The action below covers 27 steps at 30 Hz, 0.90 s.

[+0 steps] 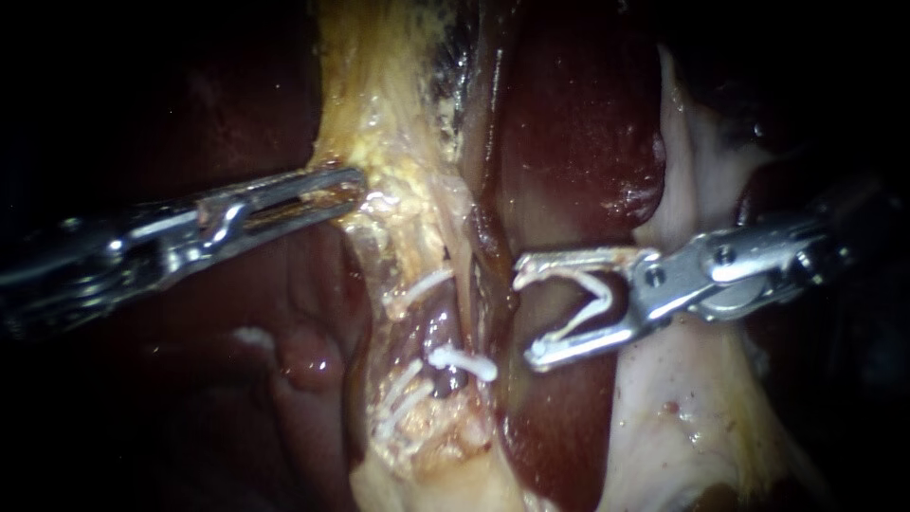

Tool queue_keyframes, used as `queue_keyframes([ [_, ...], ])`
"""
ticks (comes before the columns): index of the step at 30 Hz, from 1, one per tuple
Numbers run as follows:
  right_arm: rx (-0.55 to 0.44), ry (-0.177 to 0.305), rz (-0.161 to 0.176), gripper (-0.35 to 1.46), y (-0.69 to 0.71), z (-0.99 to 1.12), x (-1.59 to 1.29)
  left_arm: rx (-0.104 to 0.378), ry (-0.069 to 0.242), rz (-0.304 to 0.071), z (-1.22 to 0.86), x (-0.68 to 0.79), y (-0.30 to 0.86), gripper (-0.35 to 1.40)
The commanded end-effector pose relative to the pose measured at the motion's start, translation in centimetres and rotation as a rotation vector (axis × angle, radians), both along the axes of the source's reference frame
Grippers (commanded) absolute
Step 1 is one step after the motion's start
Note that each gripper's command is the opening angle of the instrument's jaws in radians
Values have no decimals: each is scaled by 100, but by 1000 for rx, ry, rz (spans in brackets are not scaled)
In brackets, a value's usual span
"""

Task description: Clipping second clip right tube

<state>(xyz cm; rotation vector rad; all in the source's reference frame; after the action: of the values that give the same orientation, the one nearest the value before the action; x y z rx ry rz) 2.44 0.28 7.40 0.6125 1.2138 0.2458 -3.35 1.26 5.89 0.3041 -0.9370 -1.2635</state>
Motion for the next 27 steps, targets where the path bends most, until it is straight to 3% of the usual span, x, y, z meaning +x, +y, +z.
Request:
queue_keyframes([
  [1, 11, -12, -7, 59, -3, 5, 4, -3, -3, -6, -3, 2, 0, -35],
  [6, 44, -45, 0, 59, -12, 32, 22, -7, -12, -22, -30, 11, -2, -35],
  [12, 90, -88, 8, 58, -13, 52, 40, -11, -16, -39, -53, 8, -9, -35],
  [19, 128, -126, 23, 56, -10, 58, 46, -17, -13, -42, -60, 5, -12, -35],
  [27, 172, -124, 34, 55, -9, 59, 59, -17, -13, -42, -60, 5, -13, -35],
])
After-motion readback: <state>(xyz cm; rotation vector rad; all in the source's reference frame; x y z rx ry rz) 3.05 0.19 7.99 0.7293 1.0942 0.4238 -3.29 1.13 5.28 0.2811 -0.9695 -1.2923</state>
